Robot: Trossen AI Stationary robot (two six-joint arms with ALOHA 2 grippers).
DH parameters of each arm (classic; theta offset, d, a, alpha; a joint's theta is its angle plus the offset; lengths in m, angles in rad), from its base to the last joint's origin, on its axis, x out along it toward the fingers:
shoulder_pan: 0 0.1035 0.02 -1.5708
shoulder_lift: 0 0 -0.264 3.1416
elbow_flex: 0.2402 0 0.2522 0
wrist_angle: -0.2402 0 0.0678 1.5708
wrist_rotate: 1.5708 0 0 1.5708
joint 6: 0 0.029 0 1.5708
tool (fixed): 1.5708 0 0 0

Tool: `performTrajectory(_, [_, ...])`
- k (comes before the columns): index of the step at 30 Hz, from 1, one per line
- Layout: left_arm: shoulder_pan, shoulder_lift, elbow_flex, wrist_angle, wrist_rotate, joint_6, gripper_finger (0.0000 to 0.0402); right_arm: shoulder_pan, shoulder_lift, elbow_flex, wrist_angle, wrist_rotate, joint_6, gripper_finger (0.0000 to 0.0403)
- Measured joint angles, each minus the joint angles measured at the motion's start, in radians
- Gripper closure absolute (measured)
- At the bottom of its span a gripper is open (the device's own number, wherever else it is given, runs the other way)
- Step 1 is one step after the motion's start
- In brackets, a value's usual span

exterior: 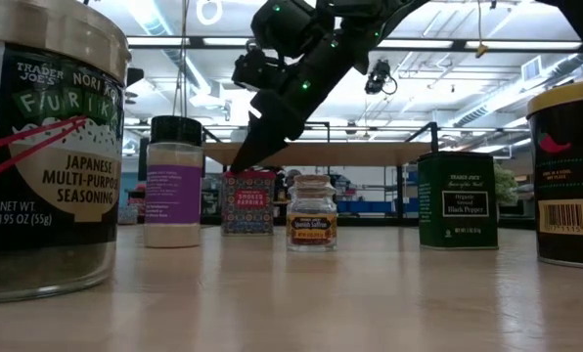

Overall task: Shelf spices
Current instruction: Put the red seasoning cans on the shelf

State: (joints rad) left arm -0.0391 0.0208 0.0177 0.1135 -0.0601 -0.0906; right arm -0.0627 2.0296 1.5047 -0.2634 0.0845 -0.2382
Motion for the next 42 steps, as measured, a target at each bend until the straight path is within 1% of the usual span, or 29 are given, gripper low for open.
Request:
performTrajectory(15, [0.0, 0.0, 0.0, 0.0, 0.0, 0.002, 0.0232, -0.007, 0.0, 0.0, 0.0, 0.0, 0.0, 0.0096])
performTrajectory(22, [0.0, 0.0, 0.0, 0.0, 0.0, 0.107, 0.0232, -0.01, 0.0, 0.0, -0.012, -0.001, 0.0, 0.0096])
performTrajectory(25, [0.0, 0.0, 0.0, 0.0, 0.0, 0.117, 0.0232, -0.015, 0.0, 0.0, -0.037, -0.002, 0.0, 0.0096])
performTrajectory(29, [0.0, 0.0, 0.0, 0.0, 0.0, 0.138, 0.0232, -0.021, -0.001, 0.0, -0.072, -0.032, 0.001, 0.0096])
performTrajectory(37, [0.0, 0.0, 0.0, -0.003, 0.0, 0.139, 0.0232, -0.039, -0.001, -0.005, -0.07, -0.031, 0.001, 0.0096])
performTrajectory(42, [0.0, 0.0, 0.0, -0.004, 0.0, 0.141, 0.0232, -0.061, -0.003, -0.029, -0.07, -0.084, 0.058, 0.0098])
